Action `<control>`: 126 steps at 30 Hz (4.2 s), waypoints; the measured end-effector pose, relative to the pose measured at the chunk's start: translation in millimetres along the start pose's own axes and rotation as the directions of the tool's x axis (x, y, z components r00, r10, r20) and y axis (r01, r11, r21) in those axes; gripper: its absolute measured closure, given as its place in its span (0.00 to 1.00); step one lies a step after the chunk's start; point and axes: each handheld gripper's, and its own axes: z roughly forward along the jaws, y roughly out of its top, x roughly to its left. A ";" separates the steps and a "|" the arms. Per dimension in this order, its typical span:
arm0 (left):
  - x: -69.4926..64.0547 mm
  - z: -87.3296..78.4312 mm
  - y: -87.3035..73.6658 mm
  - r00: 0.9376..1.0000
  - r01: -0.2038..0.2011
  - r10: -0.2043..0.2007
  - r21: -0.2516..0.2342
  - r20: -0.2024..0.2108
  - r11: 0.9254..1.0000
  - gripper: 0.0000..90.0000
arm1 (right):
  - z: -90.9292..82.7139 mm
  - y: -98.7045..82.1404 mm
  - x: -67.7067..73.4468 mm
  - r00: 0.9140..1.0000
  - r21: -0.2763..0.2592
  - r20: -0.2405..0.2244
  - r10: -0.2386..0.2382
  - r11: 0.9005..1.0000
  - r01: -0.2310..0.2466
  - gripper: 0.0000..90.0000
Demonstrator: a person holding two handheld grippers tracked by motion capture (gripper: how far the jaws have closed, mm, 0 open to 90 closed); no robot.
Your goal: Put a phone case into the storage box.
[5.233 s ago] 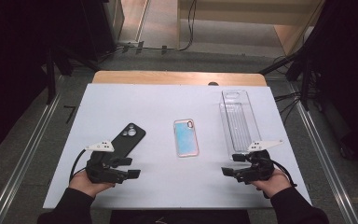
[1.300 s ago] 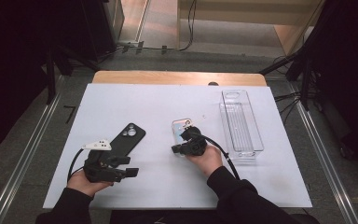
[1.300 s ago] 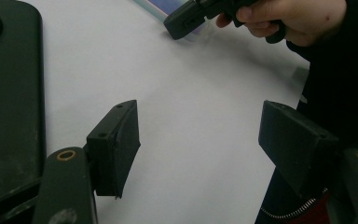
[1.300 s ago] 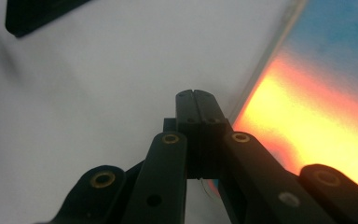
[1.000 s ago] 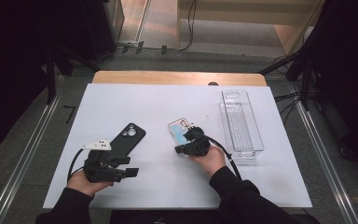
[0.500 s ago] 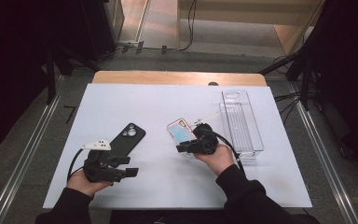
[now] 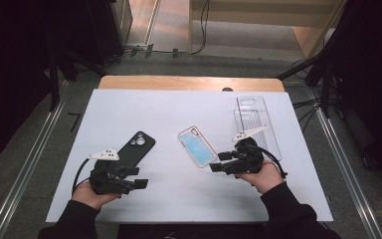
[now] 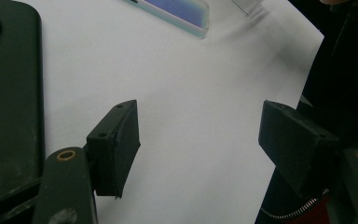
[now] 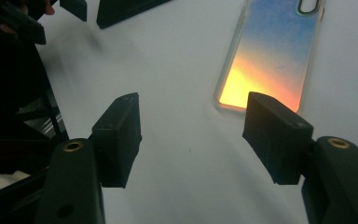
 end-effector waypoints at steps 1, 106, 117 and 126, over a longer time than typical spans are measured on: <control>-0.1 0.0 0.0 1.000 -0.001 0.001 0.001 0.000 1.000 0.33 | -2.2 -2.9 -0.6 1.000 -0.002 -0.005 -0.001 1.000 0.001 0.35; 1.7 0.0 0.3 1.000 0.018 -0.018 -0.002 0.002 1.000 0.33 | 115.6 42.2 -27.5 0.939 0.038 0.343 -0.008 0.999 -0.005 0.04; 1.4 0.7 0.7 1.000 0.019 -0.019 0.003 -0.002 1.000 0.33 | 120.7 34.7 -18.7 0.898 0.039 0.434 -0.078 0.997 0.068 0.12; 1.4 1.1 1.8 1.000 0.026 -0.026 -0.001 0.000 1.000 0.33 | 117.9 35.5 -20.3 0.904 0.041 0.421 -0.076 0.997 0.065 0.16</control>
